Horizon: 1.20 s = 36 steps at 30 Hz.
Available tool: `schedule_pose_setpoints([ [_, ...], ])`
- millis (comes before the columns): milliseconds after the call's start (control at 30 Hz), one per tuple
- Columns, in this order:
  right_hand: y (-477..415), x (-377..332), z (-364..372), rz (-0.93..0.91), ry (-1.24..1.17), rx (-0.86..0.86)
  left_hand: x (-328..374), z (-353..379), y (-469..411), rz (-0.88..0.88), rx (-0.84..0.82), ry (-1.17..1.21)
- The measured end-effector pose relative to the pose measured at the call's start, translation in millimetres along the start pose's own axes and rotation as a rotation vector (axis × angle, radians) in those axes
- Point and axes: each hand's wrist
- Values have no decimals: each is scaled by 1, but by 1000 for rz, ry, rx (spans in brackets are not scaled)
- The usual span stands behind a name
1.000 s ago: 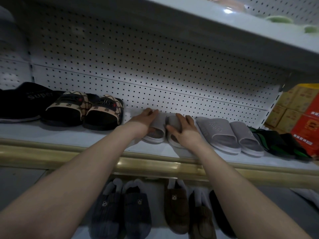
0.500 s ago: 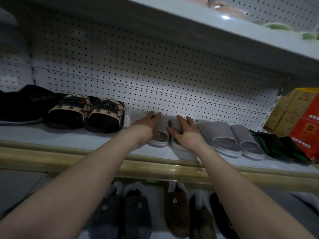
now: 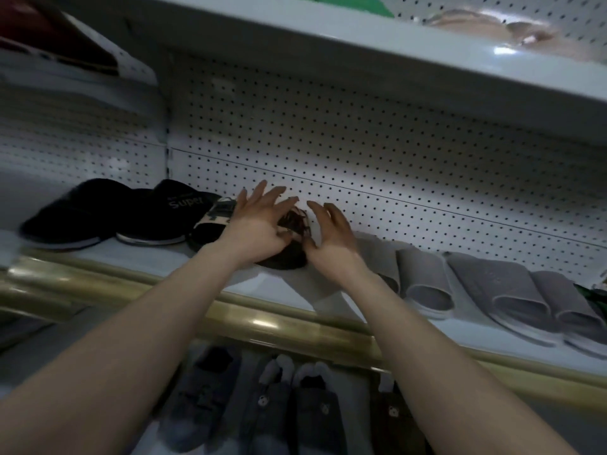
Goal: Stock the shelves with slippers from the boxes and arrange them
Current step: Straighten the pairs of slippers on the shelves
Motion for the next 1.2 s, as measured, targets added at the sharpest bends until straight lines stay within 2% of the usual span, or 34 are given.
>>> schedule_pose_setpoints([
  [133,-13,-21,18,46,8,-160,-42,-15,15,-196,-95,-10],
  [300,-22,-24,34,92,-31,-195,-70,-17,20,-278,-230,75],
  [733,-17,-16,21,140,133,-243,-62,-10,2,-305,-274,-110],
  [933,-28,-24,26,184,40,-305,-64,-10,-1,-314,-343,-13],
  [1200,-28,-28,44,227,5,-216,-61,-12,7,-278,-340,43],
])
Point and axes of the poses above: each hand's wrist, its own y-axis away from the middle knuckle, its own z-axis out of the palm, x = y × z, and after that the axes turned 4 degrees about y, right-handed
